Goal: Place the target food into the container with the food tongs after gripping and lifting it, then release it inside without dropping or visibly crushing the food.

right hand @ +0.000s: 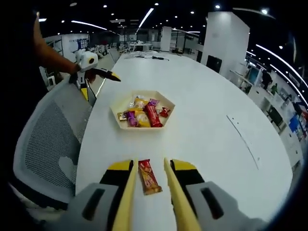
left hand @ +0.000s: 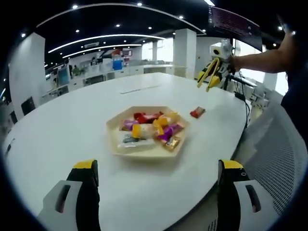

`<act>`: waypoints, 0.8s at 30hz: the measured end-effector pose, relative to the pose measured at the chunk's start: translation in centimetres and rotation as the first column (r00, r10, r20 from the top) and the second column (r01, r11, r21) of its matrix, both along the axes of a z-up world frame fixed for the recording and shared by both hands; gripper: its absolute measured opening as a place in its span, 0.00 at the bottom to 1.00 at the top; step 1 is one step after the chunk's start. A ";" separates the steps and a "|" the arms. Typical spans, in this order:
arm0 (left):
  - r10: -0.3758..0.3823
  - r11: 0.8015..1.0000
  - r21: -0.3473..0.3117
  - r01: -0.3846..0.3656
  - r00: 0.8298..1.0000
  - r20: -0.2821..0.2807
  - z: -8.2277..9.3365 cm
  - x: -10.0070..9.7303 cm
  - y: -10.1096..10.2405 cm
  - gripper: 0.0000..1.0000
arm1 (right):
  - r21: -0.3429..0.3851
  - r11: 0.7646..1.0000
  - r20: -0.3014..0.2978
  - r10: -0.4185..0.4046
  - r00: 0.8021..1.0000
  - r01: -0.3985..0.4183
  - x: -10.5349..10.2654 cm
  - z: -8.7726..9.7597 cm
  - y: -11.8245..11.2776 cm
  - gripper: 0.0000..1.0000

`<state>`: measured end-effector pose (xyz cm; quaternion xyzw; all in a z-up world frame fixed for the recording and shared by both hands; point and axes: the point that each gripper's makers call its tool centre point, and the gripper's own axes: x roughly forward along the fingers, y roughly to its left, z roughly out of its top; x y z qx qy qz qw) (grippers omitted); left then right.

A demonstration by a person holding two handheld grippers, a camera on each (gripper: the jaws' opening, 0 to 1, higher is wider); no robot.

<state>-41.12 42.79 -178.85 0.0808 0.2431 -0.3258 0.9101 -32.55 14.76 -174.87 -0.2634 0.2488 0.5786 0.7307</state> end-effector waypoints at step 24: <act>0.006 1.000 0.008 -0.006 1.000 -0.029 -0.6 -0.1 0.1 1.00 | -0.095 0.994 -0.056 0.045 0.997 -0.050 -0.4 -7.3 0.3 0.29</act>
